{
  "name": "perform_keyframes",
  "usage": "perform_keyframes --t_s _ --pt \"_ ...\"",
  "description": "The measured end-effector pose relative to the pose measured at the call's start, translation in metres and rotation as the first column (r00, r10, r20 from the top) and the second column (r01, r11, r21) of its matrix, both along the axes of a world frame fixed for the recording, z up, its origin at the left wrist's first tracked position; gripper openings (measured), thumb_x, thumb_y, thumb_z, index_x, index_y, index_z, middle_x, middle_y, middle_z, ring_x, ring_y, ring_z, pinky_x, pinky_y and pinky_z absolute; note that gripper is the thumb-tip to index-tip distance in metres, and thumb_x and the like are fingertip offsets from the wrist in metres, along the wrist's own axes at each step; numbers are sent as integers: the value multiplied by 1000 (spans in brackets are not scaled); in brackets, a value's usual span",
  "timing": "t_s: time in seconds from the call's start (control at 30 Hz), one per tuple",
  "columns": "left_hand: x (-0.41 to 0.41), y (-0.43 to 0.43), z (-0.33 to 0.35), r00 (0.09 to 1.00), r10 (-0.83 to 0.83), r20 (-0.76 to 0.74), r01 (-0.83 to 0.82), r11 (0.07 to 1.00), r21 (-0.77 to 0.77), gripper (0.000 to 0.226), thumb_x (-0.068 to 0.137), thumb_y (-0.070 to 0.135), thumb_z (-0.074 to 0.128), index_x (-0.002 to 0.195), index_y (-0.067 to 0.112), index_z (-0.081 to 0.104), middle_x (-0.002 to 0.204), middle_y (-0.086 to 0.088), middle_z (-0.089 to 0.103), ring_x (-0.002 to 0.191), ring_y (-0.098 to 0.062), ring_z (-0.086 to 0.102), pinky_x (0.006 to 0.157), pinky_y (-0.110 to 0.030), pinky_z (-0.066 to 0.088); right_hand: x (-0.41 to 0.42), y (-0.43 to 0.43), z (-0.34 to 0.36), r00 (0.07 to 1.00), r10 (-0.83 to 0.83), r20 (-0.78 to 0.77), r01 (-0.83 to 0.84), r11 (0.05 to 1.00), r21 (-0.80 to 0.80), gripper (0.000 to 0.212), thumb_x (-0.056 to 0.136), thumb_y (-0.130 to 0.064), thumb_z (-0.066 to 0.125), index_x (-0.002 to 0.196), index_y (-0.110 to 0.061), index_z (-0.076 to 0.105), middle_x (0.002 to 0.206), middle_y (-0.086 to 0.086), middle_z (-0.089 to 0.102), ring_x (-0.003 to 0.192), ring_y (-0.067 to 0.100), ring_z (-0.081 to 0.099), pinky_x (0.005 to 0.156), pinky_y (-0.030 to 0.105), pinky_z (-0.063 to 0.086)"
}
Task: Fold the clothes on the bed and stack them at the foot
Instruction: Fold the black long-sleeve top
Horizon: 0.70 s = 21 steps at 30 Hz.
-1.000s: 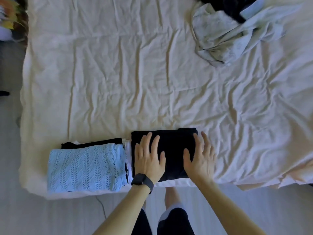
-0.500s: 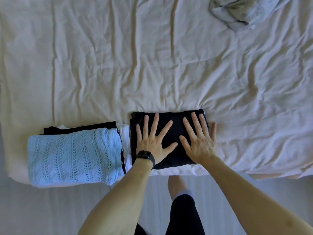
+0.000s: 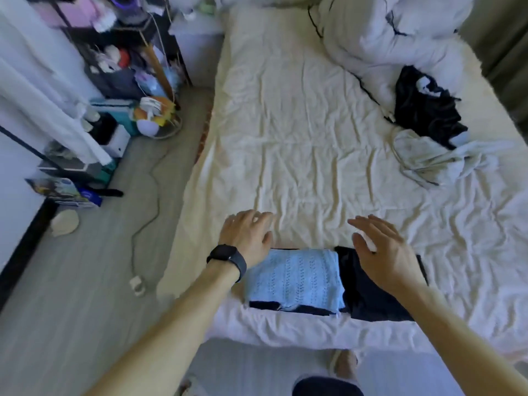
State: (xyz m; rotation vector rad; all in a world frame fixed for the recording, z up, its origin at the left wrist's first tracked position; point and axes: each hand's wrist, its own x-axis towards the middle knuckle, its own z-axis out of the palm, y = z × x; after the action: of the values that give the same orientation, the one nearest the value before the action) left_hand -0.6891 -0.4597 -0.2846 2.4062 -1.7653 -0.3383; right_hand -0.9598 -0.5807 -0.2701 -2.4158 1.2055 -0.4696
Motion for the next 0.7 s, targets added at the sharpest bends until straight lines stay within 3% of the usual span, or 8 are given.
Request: perform_keyframes --t_s 0.1,0.23,0.33,0.57,0.7 --pt "109 103 50 989 120 83 -118 993 -31 34 95 32 48 128 28 55 126 2 60 105 -25 58 81 -34 43 85 71 52 991 59 124 -54 997 -49 31 94 -13 68 124 -22 73 128 -6 69 135 16 52 103 27 42" --pt "226 212 114 959 263 106 -257 964 -67 44 99 38 48 143 33 47 136 1 55 115 -28 58 90 -39 46 196 143 97 966 180 187 -154 978 -144 29 91 -11 72 119 -21 76 126 -3 71 133 20 56 104 29 42" --pt "282 264 153 937 310 161 -295 949 -111 44 97 39 52 141 32 51 135 1 59 115 -27 60 90 -40 50 267 178 120 943 238 232 -198 963 -185 26 89 -7 75 113 -17 78 123 4 72 128 26 60 103 32 44" --pt "367 302 186 920 337 200 -322 941 -108 45 93 41 57 137 34 53 132 2 62 113 -26 61 85 -39 49 369 218 132 928 265 260 -226 959 -171 24 93 -15 72 116 -19 76 127 2 71 131 25 58 101 38 51" --pt "403 276 190 947 256 194 -246 966 -75 45 94 42 54 139 35 52 132 3 62 116 -25 60 87 -39 49 409 211 134 940 222 260 -192 972 -137 25 95 -16 70 120 -18 74 130 3 70 134 24 56 105 33 43"
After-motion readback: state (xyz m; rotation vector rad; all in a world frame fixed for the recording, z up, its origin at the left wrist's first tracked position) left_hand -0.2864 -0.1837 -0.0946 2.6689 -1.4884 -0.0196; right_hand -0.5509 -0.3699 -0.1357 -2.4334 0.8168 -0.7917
